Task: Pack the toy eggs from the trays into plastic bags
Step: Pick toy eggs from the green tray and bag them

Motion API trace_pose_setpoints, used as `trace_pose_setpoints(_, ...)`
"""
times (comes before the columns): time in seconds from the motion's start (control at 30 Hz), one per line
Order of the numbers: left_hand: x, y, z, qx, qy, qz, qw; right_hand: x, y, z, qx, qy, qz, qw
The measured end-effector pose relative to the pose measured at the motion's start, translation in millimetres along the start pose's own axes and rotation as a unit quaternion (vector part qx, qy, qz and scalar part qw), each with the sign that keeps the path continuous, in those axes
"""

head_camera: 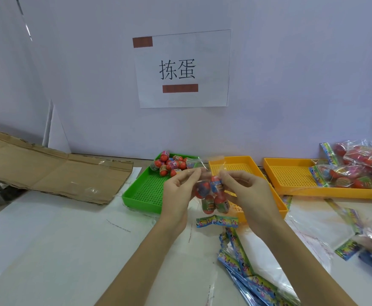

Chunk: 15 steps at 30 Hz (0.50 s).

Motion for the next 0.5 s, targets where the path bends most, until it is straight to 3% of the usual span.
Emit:
trace_pose_setpoints(0.17, 0.4, -1.4, 5.0, 0.05, -0.029, -0.027, 0.998, -1.9, -3.8, -1.2, -0.034, 0.016, 0.023, 0.999)
trace_pose_setpoints(0.3, 1.6, -1.8, 5.8, 0.007, -0.016, -0.018, 1.0, -2.8, -5.7, 1.3, -0.004, 0.015, 0.055, 0.998)
trace_pose_setpoints(0.37, 2.8, -1.2, 6.3, -0.017, 0.0, 0.003, 1.0, -0.2, -3.2, 0.1, 0.103, -0.067, 0.101, 0.987)
trace_pose_setpoints(0.4, 3.2, -1.0, 7.5, -0.025, 0.011, 0.016, 0.999, 3.2, -0.6, -3.5, 0.184, -0.148, 0.124, 0.964)
trace_pose_setpoints(0.5, 4.7, 1.3, 13.0, -0.057, 0.056, 0.035, 0.996, 14.0, 13.6, -12.5, 0.35, -0.406, 0.101, 0.838)
Point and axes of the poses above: each hand's wrist, its own x-axis away from the middle knuckle, its own y-axis out of the palm, z = x × y, the point moved 3 cm from there along -x, towards the middle knuckle, and after that the axes turned 10 degrees about -x, right-handed, at the moved point
